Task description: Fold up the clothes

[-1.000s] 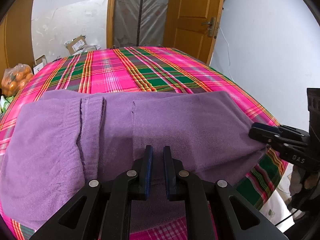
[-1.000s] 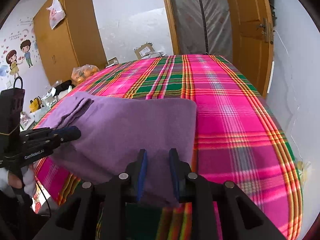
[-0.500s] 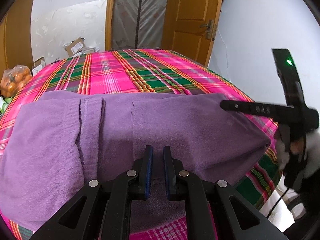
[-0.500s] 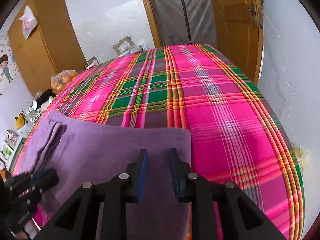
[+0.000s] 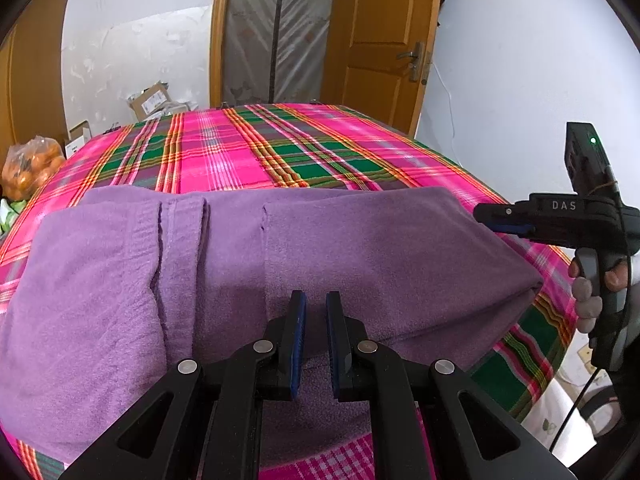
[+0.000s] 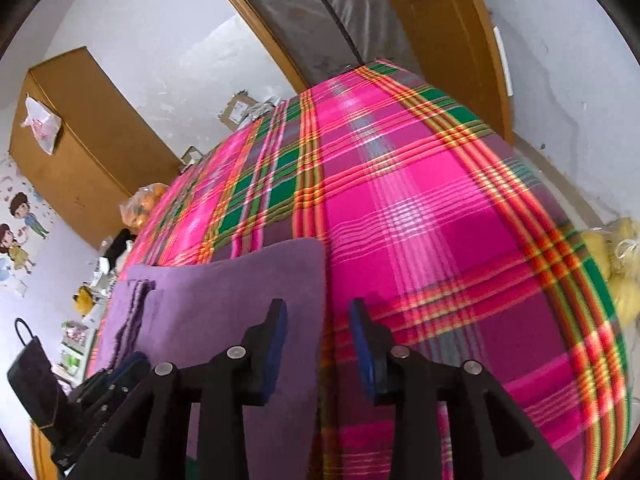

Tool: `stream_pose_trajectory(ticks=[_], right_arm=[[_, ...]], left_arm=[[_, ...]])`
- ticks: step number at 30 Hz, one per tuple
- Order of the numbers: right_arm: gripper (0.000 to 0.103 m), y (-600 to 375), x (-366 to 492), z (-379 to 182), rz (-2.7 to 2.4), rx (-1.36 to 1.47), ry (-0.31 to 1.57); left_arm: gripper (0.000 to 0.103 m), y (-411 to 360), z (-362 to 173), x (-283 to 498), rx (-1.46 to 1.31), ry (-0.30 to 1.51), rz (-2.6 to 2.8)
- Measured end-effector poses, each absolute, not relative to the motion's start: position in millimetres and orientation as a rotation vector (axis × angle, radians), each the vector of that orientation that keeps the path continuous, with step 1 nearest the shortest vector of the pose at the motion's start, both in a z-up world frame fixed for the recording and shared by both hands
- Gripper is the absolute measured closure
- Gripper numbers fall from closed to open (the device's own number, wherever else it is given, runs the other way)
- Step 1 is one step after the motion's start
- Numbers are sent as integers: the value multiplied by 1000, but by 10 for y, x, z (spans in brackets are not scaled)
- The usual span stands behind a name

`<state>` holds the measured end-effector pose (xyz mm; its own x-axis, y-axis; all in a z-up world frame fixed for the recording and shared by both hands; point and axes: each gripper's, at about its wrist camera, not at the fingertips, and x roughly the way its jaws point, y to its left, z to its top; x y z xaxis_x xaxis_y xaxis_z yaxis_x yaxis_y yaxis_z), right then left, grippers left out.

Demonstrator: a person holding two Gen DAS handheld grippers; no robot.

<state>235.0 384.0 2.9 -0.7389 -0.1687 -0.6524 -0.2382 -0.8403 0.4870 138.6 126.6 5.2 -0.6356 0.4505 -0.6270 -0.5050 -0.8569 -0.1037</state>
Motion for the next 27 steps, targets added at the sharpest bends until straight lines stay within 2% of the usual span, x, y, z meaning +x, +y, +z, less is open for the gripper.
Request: stream_pose_trajectory(ticks=[4,8,17,27], right_arm=[[68,3811,2183,13,2783,-1158,885],[68,3894,2136,-12,2768,-1175,998],[68,3900,2451,-78,2770,-1281,1203],[68,3785,2681,-115,2756,-1392,1322]], left_arm=[[93,1259,53,1394,-908,104,2440],[93,1256,53,1401,-908,98,2439],[93,1262,46,1411,-896,101,2439],[93,1261,46,1413,-895,93,2439]])
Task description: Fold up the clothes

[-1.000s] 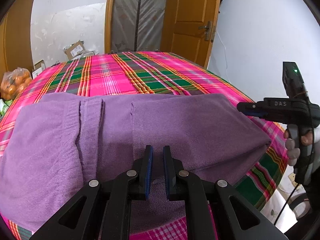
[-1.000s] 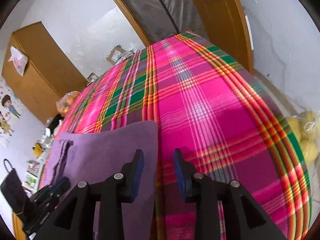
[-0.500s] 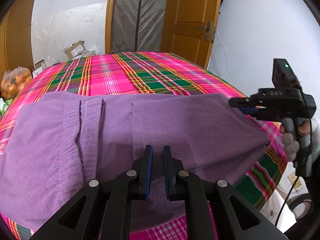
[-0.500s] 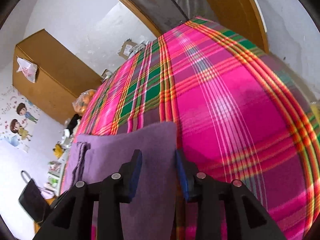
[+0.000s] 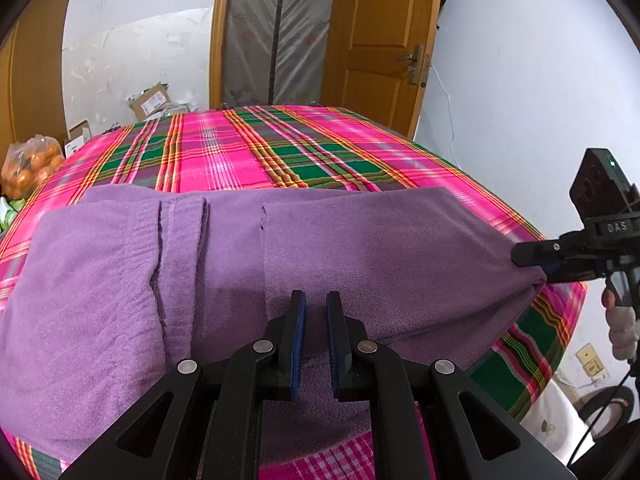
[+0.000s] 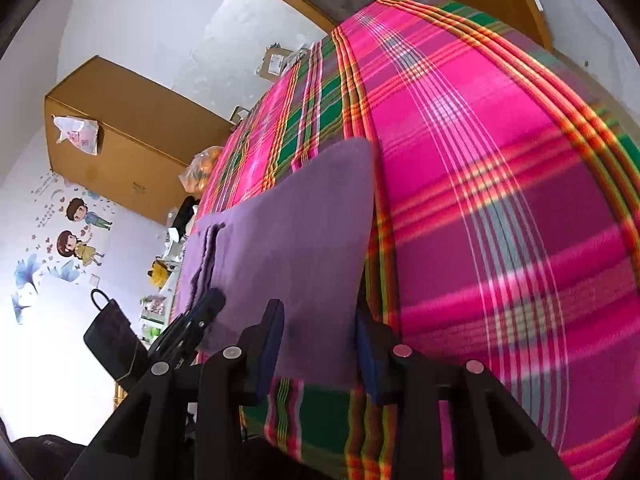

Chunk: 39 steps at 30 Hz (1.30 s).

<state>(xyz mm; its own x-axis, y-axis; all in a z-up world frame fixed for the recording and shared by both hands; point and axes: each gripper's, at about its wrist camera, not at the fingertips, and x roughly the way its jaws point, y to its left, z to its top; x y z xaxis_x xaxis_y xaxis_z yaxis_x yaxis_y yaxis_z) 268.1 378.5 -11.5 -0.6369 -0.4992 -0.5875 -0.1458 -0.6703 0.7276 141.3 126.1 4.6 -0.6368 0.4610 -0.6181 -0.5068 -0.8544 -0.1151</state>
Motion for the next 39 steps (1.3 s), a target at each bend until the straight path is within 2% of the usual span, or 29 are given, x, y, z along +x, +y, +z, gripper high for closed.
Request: stream_pose_trajectory(ticks=[10,14,19,39], right_arm=[[69,3632,2454,-95,-2414,1169,-1151],[77,3647,2436,-96,-2419,1143,-1164],[79,3662,2469,-36,-2416,1071,-1196],[81,3426,2323,749,-2421,858,-1058]], left_arm=[[93,1257,47,1422,-898,86,2441],[93,1265,55,1430,-902,94,2443],[92,1251,77,1437,-908,95,2440],[92,858,375,1386,-876,-51,2540]])
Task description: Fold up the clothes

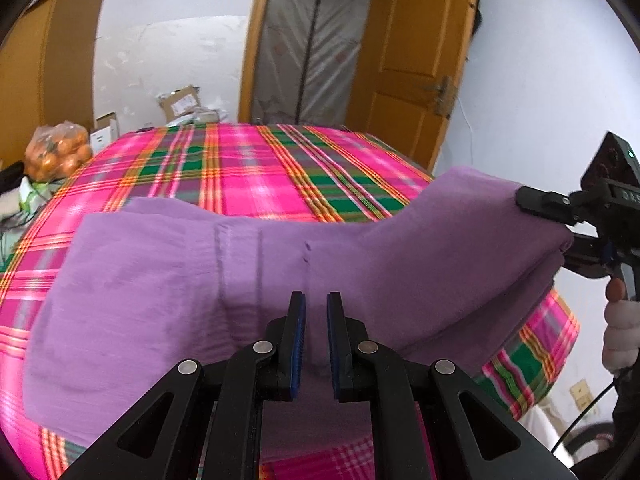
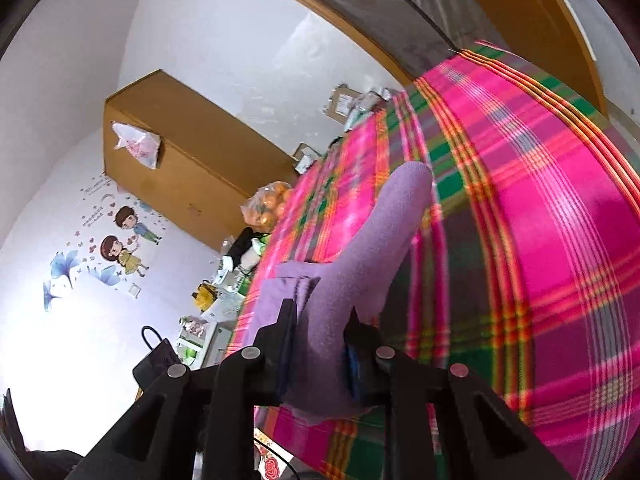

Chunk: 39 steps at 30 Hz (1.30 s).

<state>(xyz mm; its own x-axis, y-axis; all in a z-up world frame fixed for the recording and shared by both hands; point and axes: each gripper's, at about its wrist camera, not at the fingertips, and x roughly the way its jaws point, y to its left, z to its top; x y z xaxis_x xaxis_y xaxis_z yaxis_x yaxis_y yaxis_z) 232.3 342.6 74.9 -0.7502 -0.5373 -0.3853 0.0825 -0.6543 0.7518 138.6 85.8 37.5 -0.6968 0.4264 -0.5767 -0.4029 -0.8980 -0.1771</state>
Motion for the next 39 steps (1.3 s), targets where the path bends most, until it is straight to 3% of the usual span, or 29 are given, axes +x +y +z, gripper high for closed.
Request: stream_pose_trajectory(ticks=[24,32,39], right_arm=[[84,2319,1717,1527,-2297,767,-758],[85,1627,1260,1401,-2218,861,-650],[86,990,896,956,-2128,1019,-562]], left_arm=[[92,37,338,1364,-930,-228,2686],[92,-423,297,1442,-945,-327,2781],[92,-824,246,1508,-974,-403,2856]])
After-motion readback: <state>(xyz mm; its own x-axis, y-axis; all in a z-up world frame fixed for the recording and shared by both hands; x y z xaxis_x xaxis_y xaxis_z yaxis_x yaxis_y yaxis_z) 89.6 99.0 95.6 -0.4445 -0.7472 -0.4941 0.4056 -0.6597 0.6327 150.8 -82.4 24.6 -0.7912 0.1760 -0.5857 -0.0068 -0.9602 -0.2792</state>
